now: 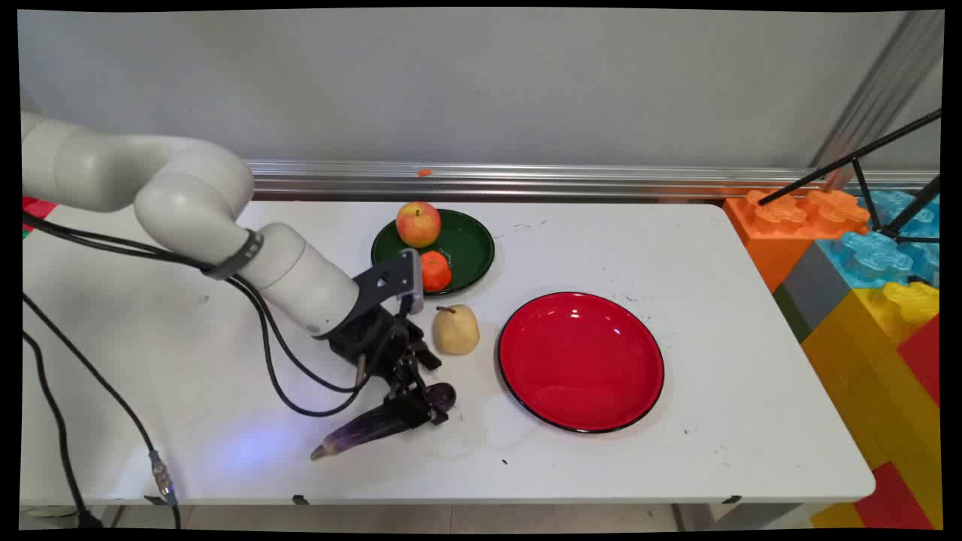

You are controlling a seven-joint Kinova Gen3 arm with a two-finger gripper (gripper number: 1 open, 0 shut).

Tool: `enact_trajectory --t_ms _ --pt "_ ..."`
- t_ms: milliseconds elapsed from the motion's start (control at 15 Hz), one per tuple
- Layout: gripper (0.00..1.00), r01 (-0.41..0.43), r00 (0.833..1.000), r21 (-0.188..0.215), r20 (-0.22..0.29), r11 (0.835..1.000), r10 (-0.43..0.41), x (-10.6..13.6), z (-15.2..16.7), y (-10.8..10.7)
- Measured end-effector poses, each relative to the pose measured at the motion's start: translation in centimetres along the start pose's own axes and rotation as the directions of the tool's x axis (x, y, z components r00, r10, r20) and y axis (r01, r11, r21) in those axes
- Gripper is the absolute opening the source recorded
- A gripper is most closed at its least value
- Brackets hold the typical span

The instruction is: Pick up the mandarin from the green plate

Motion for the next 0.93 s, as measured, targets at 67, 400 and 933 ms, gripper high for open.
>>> enact_trajectory --t_ms 67,400,933 --pt "1.0 -0.003 1.0 0.0 -0.004 1.0 0.003 0.3 -0.5 -0.1" --pt "1.0 -0.019 1.0 0.0 -0.009 1.0 0.019 1.7 -3.8 -0.5" --pt "1.0 -0.035 0.999 -0.019 0.003 0.999 0.035 4.0 -9.0 -2.2"
